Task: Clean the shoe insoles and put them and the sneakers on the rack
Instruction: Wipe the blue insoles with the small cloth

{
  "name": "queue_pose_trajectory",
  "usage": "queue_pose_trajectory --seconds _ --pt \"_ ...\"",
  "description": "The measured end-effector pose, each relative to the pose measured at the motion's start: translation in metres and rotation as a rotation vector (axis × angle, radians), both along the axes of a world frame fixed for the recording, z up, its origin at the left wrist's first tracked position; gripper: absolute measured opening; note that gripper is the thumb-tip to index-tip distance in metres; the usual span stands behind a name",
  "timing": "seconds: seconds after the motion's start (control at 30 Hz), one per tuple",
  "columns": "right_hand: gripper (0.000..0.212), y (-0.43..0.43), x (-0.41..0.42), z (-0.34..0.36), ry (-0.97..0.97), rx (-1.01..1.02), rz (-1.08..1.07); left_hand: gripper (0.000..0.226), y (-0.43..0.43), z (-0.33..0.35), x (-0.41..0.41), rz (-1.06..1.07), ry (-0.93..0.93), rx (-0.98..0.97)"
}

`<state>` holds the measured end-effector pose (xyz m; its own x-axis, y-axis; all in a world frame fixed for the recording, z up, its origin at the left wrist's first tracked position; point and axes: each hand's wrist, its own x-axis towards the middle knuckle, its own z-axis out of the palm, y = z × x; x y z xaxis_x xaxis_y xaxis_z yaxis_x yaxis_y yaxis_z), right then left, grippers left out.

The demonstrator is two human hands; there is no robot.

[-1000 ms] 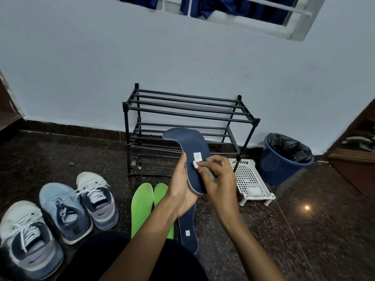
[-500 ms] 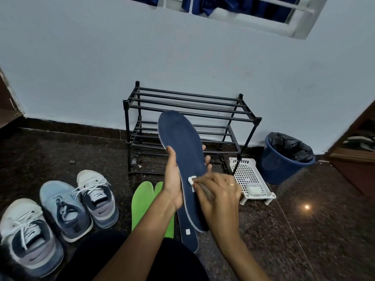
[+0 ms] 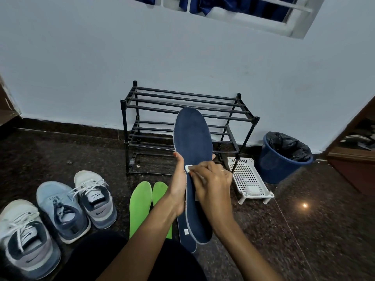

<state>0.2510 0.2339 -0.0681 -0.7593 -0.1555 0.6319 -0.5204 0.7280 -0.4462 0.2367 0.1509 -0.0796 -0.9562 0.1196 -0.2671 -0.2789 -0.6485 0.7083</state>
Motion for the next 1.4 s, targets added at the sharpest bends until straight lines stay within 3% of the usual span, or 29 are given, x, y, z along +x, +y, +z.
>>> queue_pose_trajectory --seconds 0.27,0.57,0.87,1.03,1.17,1.3,1.4 --pt "0.011 0.010 -0.036 0.020 -0.057 -0.064 -0.101 0.069 0.008 0.001 0.004 -0.082 0.008 -0.013" --pt "0.016 -0.002 -0.017 0.001 -0.049 -0.090 0.048 0.064 0.010 0.011 0.008 0.021 -0.007 0.071" --pt "0.011 0.005 -0.049 0.027 -0.058 -0.184 -0.011 0.062 0.009 0.001 0.005 -0.053 -0.006 -0.040" --pt "0.011 -0.001 -0.020 0.008 -0.079 -0.106 0.086 0.067 0.010 0.010 0.006 0.018 -0.020 0.097" --pt "0.017 0.011 -0.005 0.012 -0.161 -0.348 0.117 0.089 0.011 0.009 -0.001 -0.031 -0.049 0.014" --pt "0.032 0.019 0.004 0.020 -0.212 -0.413 0.082 0.076 0.014 0.017 0.002 -0.027 -0.009 0.007" --pt "0.028 0.028 0.006 0.023 -0.225 -0.398 0.022 0.067 0.020 0.026 0.006 0.010 -0.011 0.010"
